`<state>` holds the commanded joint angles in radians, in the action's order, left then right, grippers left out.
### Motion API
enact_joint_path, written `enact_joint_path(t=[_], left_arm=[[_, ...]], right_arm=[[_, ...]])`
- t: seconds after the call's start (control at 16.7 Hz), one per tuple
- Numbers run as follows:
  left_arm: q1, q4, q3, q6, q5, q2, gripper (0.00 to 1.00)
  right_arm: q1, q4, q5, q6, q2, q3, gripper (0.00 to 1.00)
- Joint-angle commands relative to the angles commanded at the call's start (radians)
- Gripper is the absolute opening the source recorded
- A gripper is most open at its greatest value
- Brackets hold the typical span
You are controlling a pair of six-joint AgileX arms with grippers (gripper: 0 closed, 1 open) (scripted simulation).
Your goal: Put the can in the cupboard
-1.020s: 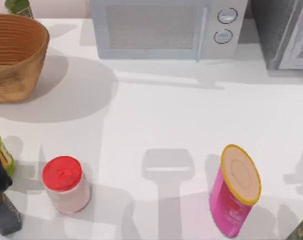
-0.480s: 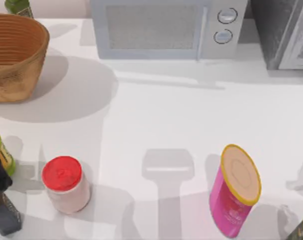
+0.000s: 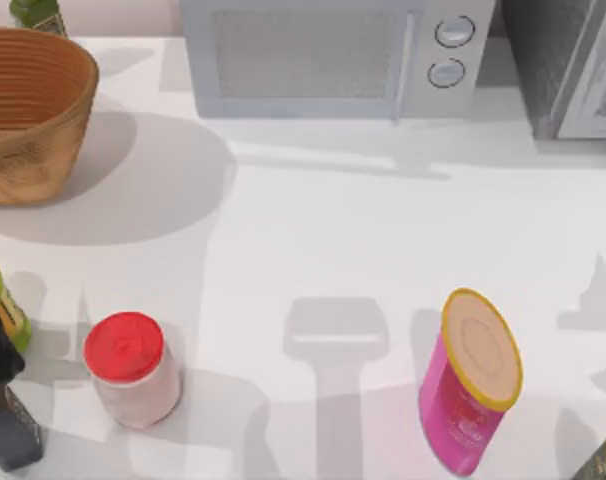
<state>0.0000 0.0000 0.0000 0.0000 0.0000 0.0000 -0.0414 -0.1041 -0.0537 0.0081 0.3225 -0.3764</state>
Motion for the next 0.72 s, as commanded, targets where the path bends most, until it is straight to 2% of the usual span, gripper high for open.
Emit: enact_joint_path(t=[0.72], left_arm=[[0.000, 0.000, 0.000, 0.000, 0.000, 0.000, 1.00]], right_arm=[[-0.113, -0.257, -0.118, 0.002, 0.815, -1.108, 0.00]])
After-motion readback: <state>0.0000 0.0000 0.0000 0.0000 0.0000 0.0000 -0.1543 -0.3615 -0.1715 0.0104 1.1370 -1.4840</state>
